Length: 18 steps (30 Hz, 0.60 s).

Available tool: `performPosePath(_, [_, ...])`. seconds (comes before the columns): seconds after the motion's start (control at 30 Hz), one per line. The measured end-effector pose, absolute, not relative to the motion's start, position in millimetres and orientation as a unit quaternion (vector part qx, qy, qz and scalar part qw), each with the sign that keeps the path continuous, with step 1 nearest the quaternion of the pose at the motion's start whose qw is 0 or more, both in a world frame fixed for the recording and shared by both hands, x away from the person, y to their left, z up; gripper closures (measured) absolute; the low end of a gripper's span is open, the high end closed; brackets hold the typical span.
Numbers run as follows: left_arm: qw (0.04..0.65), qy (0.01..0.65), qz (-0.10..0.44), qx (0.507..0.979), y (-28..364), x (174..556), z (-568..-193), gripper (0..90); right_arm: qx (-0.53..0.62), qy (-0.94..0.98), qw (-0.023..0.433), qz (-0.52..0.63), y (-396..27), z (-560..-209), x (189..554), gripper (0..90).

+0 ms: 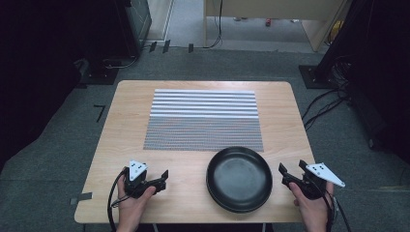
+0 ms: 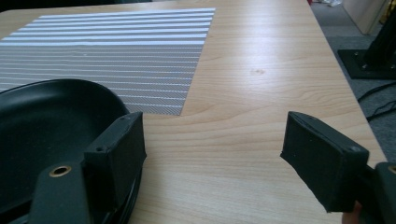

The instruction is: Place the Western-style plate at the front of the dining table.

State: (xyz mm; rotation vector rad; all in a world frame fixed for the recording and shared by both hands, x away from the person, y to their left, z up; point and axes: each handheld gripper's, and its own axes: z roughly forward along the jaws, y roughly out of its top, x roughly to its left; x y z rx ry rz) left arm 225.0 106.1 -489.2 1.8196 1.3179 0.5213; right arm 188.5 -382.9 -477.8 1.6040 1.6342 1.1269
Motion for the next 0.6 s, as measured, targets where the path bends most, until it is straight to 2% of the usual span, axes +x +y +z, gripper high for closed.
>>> performPosePath(0.6, [0.419, 0.493, 0.191, 0.738, 77, 221, -488, 9.7, 0.581, 0.627, 0.287, 0.432, -365, -475, 187, 21.6])
